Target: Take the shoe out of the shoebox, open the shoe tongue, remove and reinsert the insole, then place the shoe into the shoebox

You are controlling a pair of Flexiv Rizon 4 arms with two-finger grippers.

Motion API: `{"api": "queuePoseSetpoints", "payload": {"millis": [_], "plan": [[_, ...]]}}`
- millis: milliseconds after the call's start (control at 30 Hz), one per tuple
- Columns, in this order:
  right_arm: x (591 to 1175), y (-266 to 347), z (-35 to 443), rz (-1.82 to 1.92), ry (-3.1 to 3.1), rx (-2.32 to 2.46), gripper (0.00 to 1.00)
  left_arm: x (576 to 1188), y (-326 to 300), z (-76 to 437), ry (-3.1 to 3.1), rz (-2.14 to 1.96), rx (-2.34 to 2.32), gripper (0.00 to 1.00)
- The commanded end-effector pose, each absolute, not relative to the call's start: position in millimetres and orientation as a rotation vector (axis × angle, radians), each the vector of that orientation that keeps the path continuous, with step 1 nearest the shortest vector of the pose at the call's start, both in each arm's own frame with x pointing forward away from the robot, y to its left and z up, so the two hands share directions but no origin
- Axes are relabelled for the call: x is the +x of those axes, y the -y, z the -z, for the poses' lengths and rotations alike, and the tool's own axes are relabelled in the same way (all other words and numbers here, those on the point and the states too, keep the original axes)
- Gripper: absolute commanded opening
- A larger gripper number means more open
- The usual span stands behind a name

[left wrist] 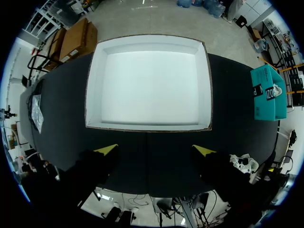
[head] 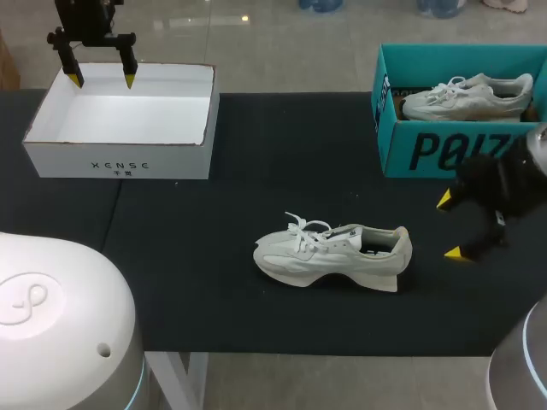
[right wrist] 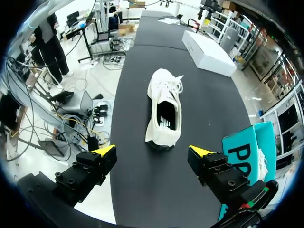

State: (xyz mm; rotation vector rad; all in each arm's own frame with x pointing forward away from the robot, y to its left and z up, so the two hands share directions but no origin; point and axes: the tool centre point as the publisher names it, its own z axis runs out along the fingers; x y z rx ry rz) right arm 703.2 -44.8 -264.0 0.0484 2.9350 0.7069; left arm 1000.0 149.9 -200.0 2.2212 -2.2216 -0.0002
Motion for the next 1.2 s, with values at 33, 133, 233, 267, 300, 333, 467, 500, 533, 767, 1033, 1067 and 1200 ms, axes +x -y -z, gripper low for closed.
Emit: {"api": "queuePoseSetpoints", "payload": {"millis": [33,133,233,267,300,333,467,500,533,767,1033,1067,1200], "plan": [[680.2,66.6,277.0,-1.024,-2.744,0.021,1.00,1000.0,-149.9,200.0,2.222,0.000,2.221,1.00],[679.1,72.5,282.6,-1.109,-2.687,-0.011,1.00,1000.0,-149.9,200.0,2.222,0.000,2.221,1.00],[678.1,76.7,289.7,-1.166,-2.653,-0.019,1.00,1000.0,-149.9,200.0,2.222,0.000,2.221,1.00],[678.1,77.0,292.3,-1.180,-2.650,-0.019,1.00,1000.0,-149.9,200.0,2.222,0.000,2.221,1.00],[677.8,77.3,294.3,-1.183,-2.650,-0.008,1.00,1000.0,-149.9,200.0,2.222,0.000,2.221,1.00],[677.8,77.2,297.3,-1.209,-2.642,-0.010,1.00,1000.0,-149.9,200.0,2.222,0.000,2.221,1.00],[679.8,76.3,308.1,-1.271,-2.609,0.005,1.00,1000.0,-149.9,200.0,2.222,0.000,2.221,1.00],[680.8,76.0,310.2,-1.274,-2.609,0.009,1.00,1000.0,-149.9,200.0,2.222,0.000,2.221,1.00],[682.2,75.2,311.7,-1.274,-2.609,0.009,1.00,1000.0,-149.9,200.0,2.222,0.000,2.221,1.00],[695.0,66.9,316.2,-1.321,-2.570,0.066,1.00,1000.0,-149.9,200.0,2.222,0.000,2.221,1.00],[711.4,63.2,331.8,-1.396,-2.561,0.151,1.00,1000.0,-149.9,200.0,2.222,0.000,2.221,1.00],[713.2,63.6,334.4,-1.400,-2.566,0.164,1.00,1000.0,-149.9,200.0,2.222,0.000,2.221,1.00],[716.5,68.1,346.3,-1.405,-2.596,0.204,1.00,1000.0,-149.9,200.0,2.222,0.000,2.221,1.00]]}}
